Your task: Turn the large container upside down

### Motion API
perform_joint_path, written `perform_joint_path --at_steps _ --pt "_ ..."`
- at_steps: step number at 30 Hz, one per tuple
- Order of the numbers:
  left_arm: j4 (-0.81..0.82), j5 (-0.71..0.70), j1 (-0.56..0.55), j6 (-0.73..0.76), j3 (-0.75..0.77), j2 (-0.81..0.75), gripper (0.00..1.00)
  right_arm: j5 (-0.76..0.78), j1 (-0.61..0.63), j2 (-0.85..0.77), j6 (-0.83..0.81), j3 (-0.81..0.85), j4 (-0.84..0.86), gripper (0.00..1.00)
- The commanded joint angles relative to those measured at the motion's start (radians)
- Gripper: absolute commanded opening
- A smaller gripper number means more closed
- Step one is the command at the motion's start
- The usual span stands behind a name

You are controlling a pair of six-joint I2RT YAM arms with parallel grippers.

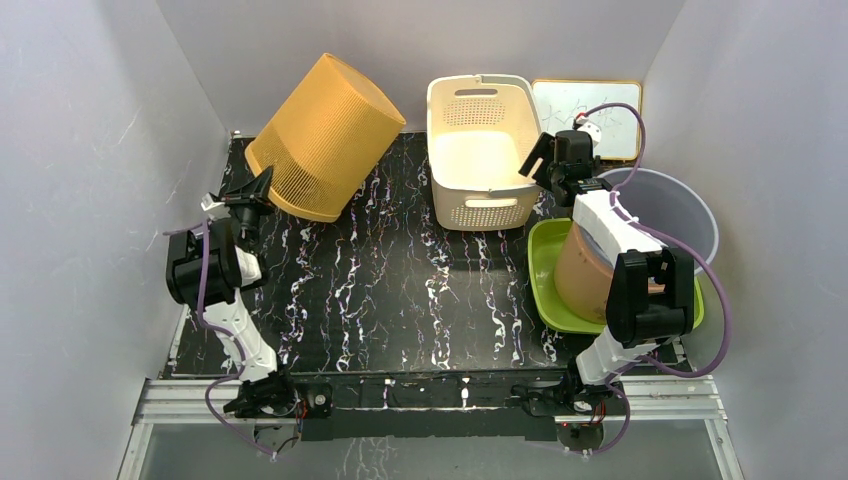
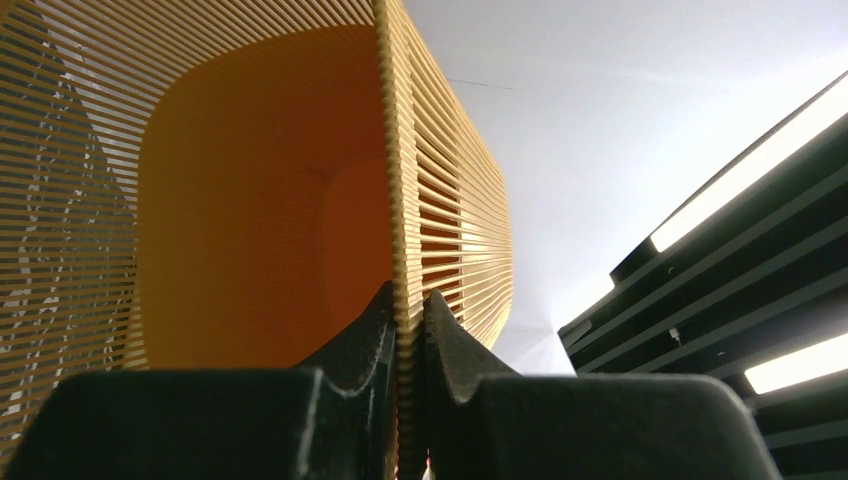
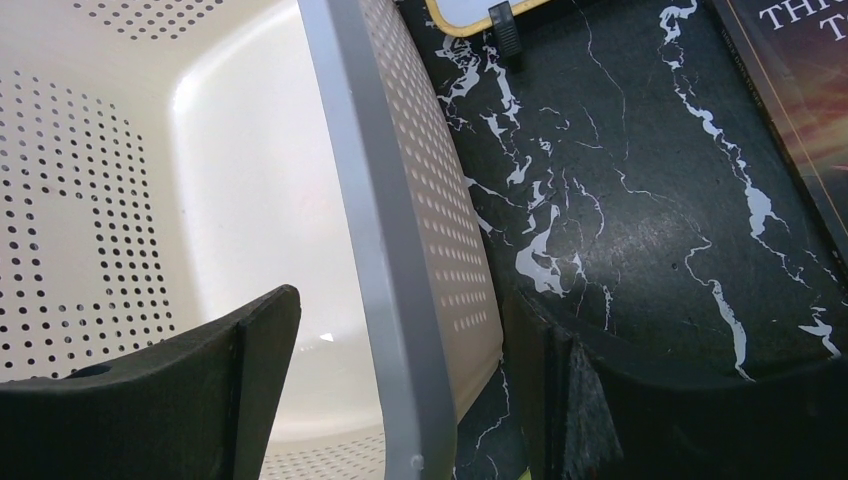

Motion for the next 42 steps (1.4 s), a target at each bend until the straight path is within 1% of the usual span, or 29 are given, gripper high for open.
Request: perform_joint_path --at_steps 1,10,11,12,14,15,18,19,20,22,26,31,32,34,35,36,39,42 --pt "0.105 0.115 0.042 0.14 -0.059 0.035 0.0 -0.002 -0.004 -0.017 0.008 -0.003 0.062 0.73" --pt "0.102 0.148 0.097 0.209 -0.153 0.107 0.0 -0.004 -0.005 -0.012 0.005 -0.005 0.059 0.74" --pt "0.103 0.148 0.102 0.213 -0.158 0.111 0.03 -0.005 -0.004 -0.012 0.005 -0.005 0.06 0.74" --pt "0.103 0.151 0.105 0.217 -0.163 0.115 0.1 -0.005 -0.004 -0.012 0.005 -0.005 0.059 0.74" --pt "0.101 0.153 0.11 0.221 -0.168 0.122 0.16 -0.005 -0.004 -0.011 0.005 -0.002 0.058 0.74" --pt "0.101 0.152 0.111 0.222 -0.17 0.127 0.21 -0.005 -0.005 -0.009 0.005 -0.001 0.058 0.74" --pt "0.101 0.15 0.119 0.222 -0.183 0.144 0.43 -0.005 -0.004 -0.009 0.006 0.0 0.056 0.74" --pt "0.101 0.15 0.122 0.223 -0.188 0.149 0.49 -0.005 -0.005 -0.009 0.005 0.002 0.056 0.74" --pt "0.101 0.15 0.123 0.224 -0.191 0.152 0.52 -0.005 -0.004 -0.01 0.005 0.003 0.056 0.74" --pt "0.099 0.152 0.124 0.234 -0.194 0.156 0.55 -0.006 -0.004 -0.011 0.005 0.005 0.055 0.74" --pt "0.098 0.172 0.125 0.252 -0.185 0.155 0.56 -0.011 -0.004 -0.01 0.002 0.008 0.052 0.74" --pt "0.094 0.259 0.124 0.285 -0.165 0.135 0.57 -0.053 -0.001 -0.012 -0.029 0.035 0.038 0.74" --pt "0.076 0.273 0.124 0.299 -0.17 0.118 0.59 -0.054 0.0 -0.017 -0.036 0.039 0.036 0.74" --pt "0.009 0.287 0.128 0.345 -0.198 0.071 0.71 -0.058 0.003 -0.031 -0.047 0.047 0.033 0.74" --pt "-0.062 0.29 0.132 0.389 -0.213 0.035 0.78 -0.062 0.004 -0.037 -0.052 0.052 0.029 0.74" --pt "-0.141 0.284 0.137 0.437 -0.229 -0.004 0.81 -0.066 0.004 -0.043 -0.055 0.058 0.024 0.74" --pt "-0.448 0.254 0.149 0.589 -0.247 -0.139 0.83 -0.071 0.008 -0.059 -0.069 0.071 0.012 0.74" --pt "-0.856 0.214 0.149 0.757 -0.185 -0.292 0.84 -0.1 0.013 -0.063 -0.084 0.088 -0.001 0.74"
